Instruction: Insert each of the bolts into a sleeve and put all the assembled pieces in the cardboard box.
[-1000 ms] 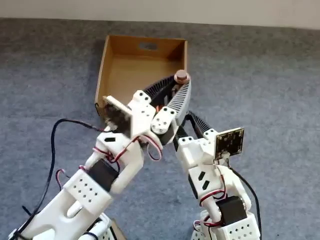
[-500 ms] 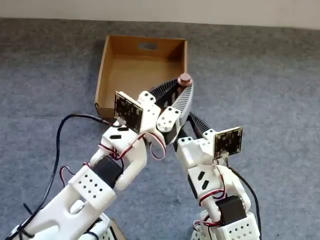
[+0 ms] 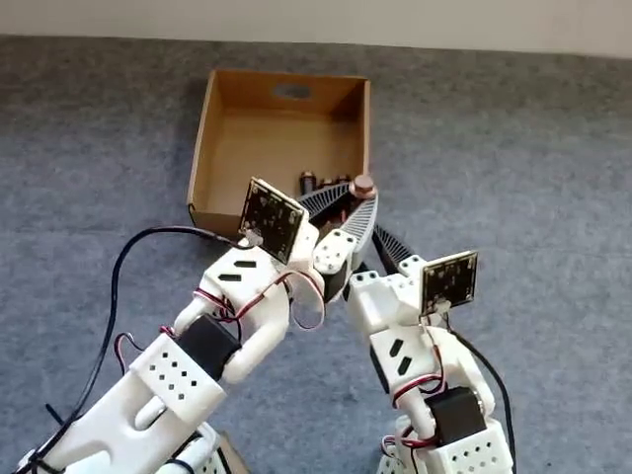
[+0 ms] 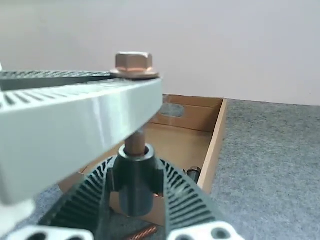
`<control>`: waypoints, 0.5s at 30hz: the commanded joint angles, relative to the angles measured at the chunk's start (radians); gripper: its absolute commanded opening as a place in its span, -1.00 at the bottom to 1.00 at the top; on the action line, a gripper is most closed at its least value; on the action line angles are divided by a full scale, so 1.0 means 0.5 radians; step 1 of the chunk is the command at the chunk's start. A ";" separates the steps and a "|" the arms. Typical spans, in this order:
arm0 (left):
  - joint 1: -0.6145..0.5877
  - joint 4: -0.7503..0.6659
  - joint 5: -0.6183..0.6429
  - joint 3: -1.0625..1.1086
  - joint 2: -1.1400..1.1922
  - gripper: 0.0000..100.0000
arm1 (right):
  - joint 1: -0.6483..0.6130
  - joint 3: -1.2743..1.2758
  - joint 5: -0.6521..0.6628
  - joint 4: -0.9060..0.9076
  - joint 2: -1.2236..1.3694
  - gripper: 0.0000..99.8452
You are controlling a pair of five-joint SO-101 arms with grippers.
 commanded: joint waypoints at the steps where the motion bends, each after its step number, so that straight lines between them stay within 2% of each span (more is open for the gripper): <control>1: -0.014 0.190 -0.009 -0.066 -0.063 -0.98 | -0.005 -0.017 -0.003 -0.060 -0.020 -0.99; 6: -0.029 0.611 0.089 -0.253 -0.063 -0.98 | -0.005 -0.017 -0.003 -0.060 -0.020 -0.99; 11: -0.026 0.875 0.163 -0.434 -0.063 -0.97 | -0.005 -0.017 -0.003 -0.060 -0.020 -0.99; 15: -0.029 0.957 0.166 -0.462 -0.075 -0.69 | -0.005 -0.017 -0.003 -0.060 -0.020 -0.99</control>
